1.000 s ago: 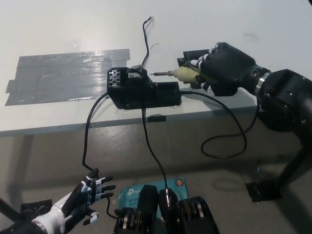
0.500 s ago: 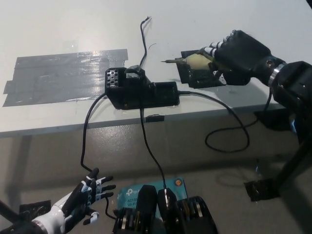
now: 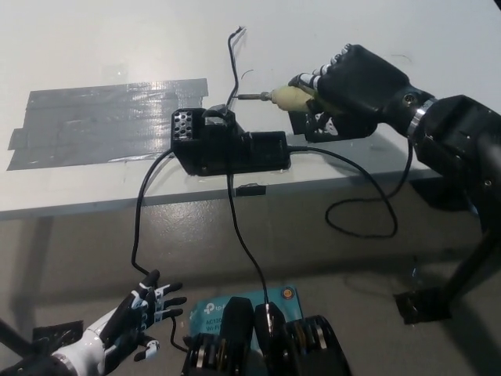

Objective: The robot uses its right hand to grab and lift the soldering gun kept on the middle of the table and puts it in its base

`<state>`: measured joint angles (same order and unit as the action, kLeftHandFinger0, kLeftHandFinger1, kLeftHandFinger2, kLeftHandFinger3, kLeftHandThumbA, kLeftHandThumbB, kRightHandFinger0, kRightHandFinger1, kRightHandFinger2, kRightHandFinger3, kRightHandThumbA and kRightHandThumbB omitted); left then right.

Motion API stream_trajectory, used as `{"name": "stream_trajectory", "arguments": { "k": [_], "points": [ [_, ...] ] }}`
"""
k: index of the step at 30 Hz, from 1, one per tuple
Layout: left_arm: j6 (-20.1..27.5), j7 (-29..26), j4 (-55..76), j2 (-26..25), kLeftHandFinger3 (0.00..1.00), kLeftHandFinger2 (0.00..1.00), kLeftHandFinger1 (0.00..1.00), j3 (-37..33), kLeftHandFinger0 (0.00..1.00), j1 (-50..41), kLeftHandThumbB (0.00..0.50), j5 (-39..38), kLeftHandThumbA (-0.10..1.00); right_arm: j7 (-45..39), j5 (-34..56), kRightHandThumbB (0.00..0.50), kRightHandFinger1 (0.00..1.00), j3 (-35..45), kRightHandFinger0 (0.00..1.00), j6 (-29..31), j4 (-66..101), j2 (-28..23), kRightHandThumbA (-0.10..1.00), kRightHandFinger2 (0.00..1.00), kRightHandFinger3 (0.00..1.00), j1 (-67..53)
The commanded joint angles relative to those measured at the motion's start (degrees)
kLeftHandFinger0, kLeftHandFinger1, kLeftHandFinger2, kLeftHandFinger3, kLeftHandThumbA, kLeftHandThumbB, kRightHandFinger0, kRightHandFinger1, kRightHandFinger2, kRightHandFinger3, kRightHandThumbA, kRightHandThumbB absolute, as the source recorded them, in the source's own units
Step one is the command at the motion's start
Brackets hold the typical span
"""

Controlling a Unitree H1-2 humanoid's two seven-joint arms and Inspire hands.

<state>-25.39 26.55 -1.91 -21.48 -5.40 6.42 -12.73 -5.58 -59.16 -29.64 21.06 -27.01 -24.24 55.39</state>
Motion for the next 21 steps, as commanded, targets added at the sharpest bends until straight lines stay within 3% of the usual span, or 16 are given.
{"name": "stream_trajectory", "arguments": {
  "k": [1, 3, 4, 5, 7, 8, 9, 10, 12, 13, 14, 15, 18, 19, 21],
  "points": [
    [1.0, 0.6, 1.7, -0.9, 1.00, 1.00, 1.00, 0.2, 1.00, 0.5, 0.335, 0.1, 1.00, 1.2, 0.5, 0.125, 0.08, 0.6, 0.00, 0.7, 1.6, -0.4, -0.10, 0.53, 0.15, 4.4],
    [1.1, 0.7, 1.7, -0.9, 1.00, 1.00, 1.00, 0.2, 1.00, 0.6, 0.341, 0.1, 1.00, 1.0, 0.6, 0.157, 0.09, 0.5, 0.00, 1.2, 1.6, -0.4, -0.10, 0.52, 0.14, 4.4],
    [1.1, 0.7, 1.6, -0.9, 1.00, 1.00, 1.00, 0.2, 1.00, 0.6, 0.346, 0.0, 1.00, -0.4, 1.0, 0.098, 0.12, 0.6, 0.00, 0.3, 1.9, -0.1, -0.10, 0.55, 0.10, 4.3],
    [1.0, 0.6, 1.6, -0.9, 1.00, 1.00, 1.00, 0.2, 1.00, 0.5, 0.350, 0.1, 1.00, -0.7, 1.4, 0.054, 0.13, 0.8, 0.00, 0.1, 2.0, 0.1, -0.10, 0.55, 0.13, 4.2],
    [0.6, 0.6, 1.7, -0.9, 1.00, 1.00, 1.00, 0.3, 1.00, 0.7, 0.346, -0.1, 1.00, 0.5, 0.7, 0.038, 0.05, 0.5, 0.00, 1.0, 2.1, -0.2, -0.10, 0.38, 0.11, 3.9],
    [0.8, 0.7, 1.5, -1.0, 1.00, 1.00, 1.00, 0.1, 1.00, 0.8, 0.347, 0.1, 1.00, 1.6, 0.4, 0.063, 0.03, 0.3, 0.00, 1.6, 1.8, -0.2, -0.10, 0.31, 0.14, 3.9],
    [0.8, 0.7, 1.7, -1.1, 1.00, 1.00, 1.00, -0.1, 1.00, 0.9, 0.344, 0.3, 1.00, 2.1, 0.4, 0.147, 0.00, 0.3, 0.00, 2.0, 1.6, -0.2, -0.10, 0.19, 0.23, 3.8],
    [0.8, 0.6, 1.9, -1.2, 1.00, 1.00, 1.00, -0.2, 1.00, 0.8, 0.344, 0.6, 1.00, 2.7, 0.5, 0.172, 0.00, 0.1, 0.00, 2.5, 1.2, -0.1, -0.10, 0.17, 0.26, 3.8],
    [0.9, 0.5, 1.9, -1.1, 1.00, 1.00, 1.00, -0.1, 1.00, 0.8, 0.350, 0.6, 1.00, 2.4, 0.6, 0.172, 0.00, 0.1, 0.00, 2.4, 1.5, 0.0, -0.10, 0.18, 0.23, 3.7],
    [0.7, 0.5, 1.9, -1.0, 1.00, 1.00, 1.00, 0.1, 1.00, 0.8, 0.337, 0.2, 1.00, 1.9, 0.5, 0.161, 0.02, 0.0, 0.00, 2.1, 2.1, 0.1, -0.10, 0.25, 0.27, 3.6],
    [0.7, 0.5, 1.9, -1.0, 1.00, 1.00, 1.00, 0.1, 1.00, 0.8, 0.340, 0.2, 1.00, 1.5, 0.7, 0.191, 0.00, 0.0, 0.00, 2.2, 2.9, 0.3, -0.10, 0.24, 0.31, 3.5],
    [0.8, 0.5, 1.8, -1.1, 1.00, 1.00, 1.00, 0.0, 1.00, 0.9, 0.344, 0.3, 1.00, 2.0, 0.4, 0.220, 0.00, -0.2, 0.00, 2.7, 3.3, 0.2, -0.10, 0.17, 0.24, 3.5],
    [0.8, 0.8, 1.6, -1.0, 1.00, 1.00, 1.00, -0.1, 1.00, 1.1, 0.342, 0.1, 1.00, 2.7, 0.1, 0.210, 0.01, -0.5, 0.00, 3.2, 2.9, 0.1, -0.10, 0.13, 0.23, 3.4],
    [0.6, 0.8, 1.7, -1.0, 1.00, 1.00, 1.00, -0.1, 1.00, 1.2, 0.341, 0.1, 1.00, 3.3, -1.0, 0.246, 0.03, -1.2, 0.00, 3.9, 3.2, -0.3, -0.10, 0.15, 0.24, 3.4],
    [0.8, 0.8, 1.6, -1.1, 1.00, 1.00, 1.00, -0.2, 1.00, 1.3, 0.350, 0.3, 1.00, 2.9, -1.0, 0.245, 0.00, -1.4, 0.00, 3.8, 3.2, -0.4, -0.10, 0.09, 0.24, 3.3]
  ]
}}
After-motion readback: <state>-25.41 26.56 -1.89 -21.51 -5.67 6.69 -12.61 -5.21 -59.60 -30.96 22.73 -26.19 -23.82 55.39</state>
